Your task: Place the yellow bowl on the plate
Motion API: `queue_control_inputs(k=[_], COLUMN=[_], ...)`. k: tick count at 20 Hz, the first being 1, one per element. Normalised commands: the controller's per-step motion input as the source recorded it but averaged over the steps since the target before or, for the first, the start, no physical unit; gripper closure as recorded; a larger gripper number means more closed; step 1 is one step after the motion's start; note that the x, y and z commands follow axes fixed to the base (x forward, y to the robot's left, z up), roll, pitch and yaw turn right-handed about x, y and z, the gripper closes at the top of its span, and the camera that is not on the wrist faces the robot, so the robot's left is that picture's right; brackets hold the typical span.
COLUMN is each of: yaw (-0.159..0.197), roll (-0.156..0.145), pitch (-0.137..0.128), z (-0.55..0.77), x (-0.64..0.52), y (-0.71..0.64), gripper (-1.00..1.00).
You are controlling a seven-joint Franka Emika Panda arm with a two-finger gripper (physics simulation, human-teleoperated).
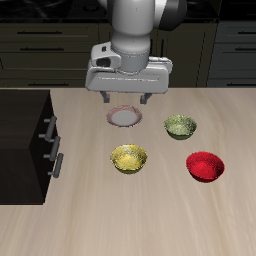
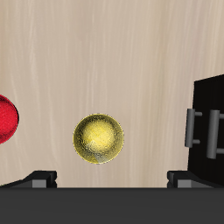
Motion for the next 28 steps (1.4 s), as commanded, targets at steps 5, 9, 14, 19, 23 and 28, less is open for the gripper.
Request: queue_control_inputs(k=[5, 9, 14, 19, 23, 28], yaw=[0.001, 0.005, 0.003, 0.009, -0.007, -0.008], roll=[-0.029, -0.006, 0.004, 0.0, -0.001, -0.004], pitch=[-0.001, -0.005, 0.015, 0.025, 0.029, 0.014], z=[0.01, 0.01, -0.13, -0.23, -0.2, -0.13], x=[-0.06, -0.01, 0.02, 0.0, 0.01, 0.0], y=[-0.18, -0.03, -0.04, -0.06, -0.01, -0.01], gripper=[-1.0, -1.0, -1.0, -1.0, -1.0, -1.0])
